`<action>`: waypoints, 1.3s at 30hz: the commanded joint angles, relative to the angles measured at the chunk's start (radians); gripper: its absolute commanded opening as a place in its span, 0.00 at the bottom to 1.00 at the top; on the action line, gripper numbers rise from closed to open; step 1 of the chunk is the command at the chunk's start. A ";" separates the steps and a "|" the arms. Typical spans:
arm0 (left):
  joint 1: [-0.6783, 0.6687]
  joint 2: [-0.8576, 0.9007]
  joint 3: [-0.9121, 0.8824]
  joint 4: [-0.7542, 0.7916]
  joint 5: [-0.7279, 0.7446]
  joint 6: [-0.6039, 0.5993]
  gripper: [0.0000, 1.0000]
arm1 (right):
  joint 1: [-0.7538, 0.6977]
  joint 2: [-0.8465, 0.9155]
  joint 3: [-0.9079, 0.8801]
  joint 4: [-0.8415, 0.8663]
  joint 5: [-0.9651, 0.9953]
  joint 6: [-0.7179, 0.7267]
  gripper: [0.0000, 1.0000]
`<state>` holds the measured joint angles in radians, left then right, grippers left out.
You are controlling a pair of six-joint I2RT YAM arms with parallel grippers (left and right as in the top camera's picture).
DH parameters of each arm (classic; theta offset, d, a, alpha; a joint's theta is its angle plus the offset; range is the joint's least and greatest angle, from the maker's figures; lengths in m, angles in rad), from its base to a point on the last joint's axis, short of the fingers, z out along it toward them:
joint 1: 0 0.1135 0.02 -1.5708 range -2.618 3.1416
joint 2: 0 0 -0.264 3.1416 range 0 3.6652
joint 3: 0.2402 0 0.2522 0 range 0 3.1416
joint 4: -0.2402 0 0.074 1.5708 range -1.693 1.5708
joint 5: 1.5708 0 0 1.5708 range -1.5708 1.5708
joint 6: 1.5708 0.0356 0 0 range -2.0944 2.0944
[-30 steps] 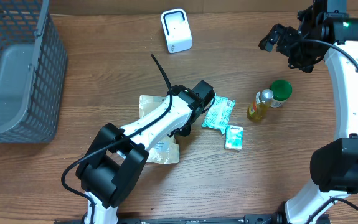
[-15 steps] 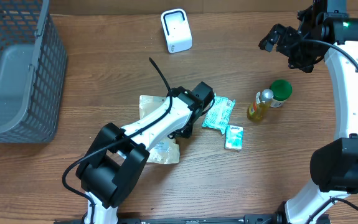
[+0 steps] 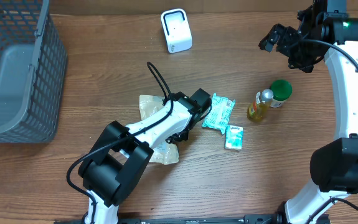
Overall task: Scan the item barcode
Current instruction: 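Lift the Pantree bag with the left gripper toward the white scanner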
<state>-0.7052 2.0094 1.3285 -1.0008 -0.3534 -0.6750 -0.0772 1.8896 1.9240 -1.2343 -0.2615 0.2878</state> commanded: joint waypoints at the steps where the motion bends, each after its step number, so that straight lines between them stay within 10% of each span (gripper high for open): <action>1: 0.000 0.031 0.026 0.001 0.005 0.073 0.38 | -0.002 -0.016 0.006 0.002 0.007 -0.001 1.00; 4: 0.000 0.031 0.074 -0.019 -0.038 0.144 0.33 | -0.002 -0.015 0.006 0.002 0.007 -0.001 1.00; 7: 0.000 0.031 0.133 -0.050 -0.117 0.148 0.04 | -0.002 -0.015 0.006 0.002 0.007 -0.001 1.00; 17: 0.034 0.031 0.322 -0.153 -0.088 0.324 0.04 | -0.002 -0.016 0.006 0.002 0.007 -0.001 1.00; 25: 0.161 0.031 0.441 -0.247 0.348 0.616 0.05 | -0.002 -0.015 0.006 0.002 0.007 -0.001 1.00; 39: 0.327 0.023 0.464 -0.285 0.727 0.774 0.04 | -0.002 -0.015 0.006 0.002 0.007 -0.001 1.00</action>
<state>-0.4095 2.0312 1.7481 -1.2724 0.1982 0.0177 -0.0772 1.8896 1.9240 -1.2346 -0.2611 0.2878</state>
